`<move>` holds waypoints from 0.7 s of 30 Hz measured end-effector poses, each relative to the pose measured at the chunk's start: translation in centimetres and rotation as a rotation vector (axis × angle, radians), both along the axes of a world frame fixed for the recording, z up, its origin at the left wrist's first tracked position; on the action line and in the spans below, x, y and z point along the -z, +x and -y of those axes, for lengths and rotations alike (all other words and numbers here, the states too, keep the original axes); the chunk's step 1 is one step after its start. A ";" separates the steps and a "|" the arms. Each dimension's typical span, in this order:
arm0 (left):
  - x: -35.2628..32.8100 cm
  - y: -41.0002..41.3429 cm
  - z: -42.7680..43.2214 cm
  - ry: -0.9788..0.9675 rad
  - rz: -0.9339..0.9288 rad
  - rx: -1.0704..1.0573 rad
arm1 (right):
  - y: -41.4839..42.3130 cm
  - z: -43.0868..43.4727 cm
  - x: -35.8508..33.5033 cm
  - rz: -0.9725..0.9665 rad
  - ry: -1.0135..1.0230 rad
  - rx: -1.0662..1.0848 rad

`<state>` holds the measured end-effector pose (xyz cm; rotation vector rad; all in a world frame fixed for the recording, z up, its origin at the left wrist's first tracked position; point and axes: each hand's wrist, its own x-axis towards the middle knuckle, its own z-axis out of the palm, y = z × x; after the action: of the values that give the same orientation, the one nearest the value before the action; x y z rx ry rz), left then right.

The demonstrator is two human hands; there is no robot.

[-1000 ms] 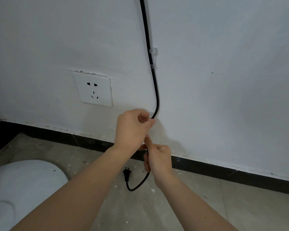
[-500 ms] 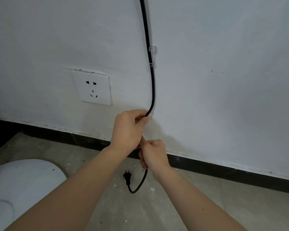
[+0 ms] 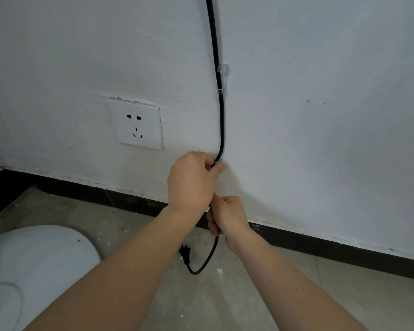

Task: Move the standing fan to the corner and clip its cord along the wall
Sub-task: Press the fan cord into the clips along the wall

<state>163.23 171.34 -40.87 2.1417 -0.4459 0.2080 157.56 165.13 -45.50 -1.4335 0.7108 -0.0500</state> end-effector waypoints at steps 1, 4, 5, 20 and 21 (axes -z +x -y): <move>0.0 0.0 0.1 0.000 0.003 -0.002 | 0.0 0.1 0.0 -0.002 0.002 -0.002; 0.0 -0.1 0.2 -0.026 -0.010 0.001 | -0.2 0.5 0.0 -0.011 0.008 -0.019; 0.0 -0.1 0.2 -0.045 -0.025 0.002 | -0.2 0.6 -0.1 -0.012 0.010 -0.027; 0.9 0.0 0.2 -0.071 -0.103 0.015 | -0.6 1.2 -0.8 -0.045 -0.058 -0.071; 0.9 0.0 0.3 -0.064 -0.087 0.013 | -0.7 1.3 -0.8 -0.042 -0.063 -0.074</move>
<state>163.26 171.03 -41.77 2.0757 -0.3972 0.1198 156.90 163.86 -44.66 -1.5239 0.6955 0.0156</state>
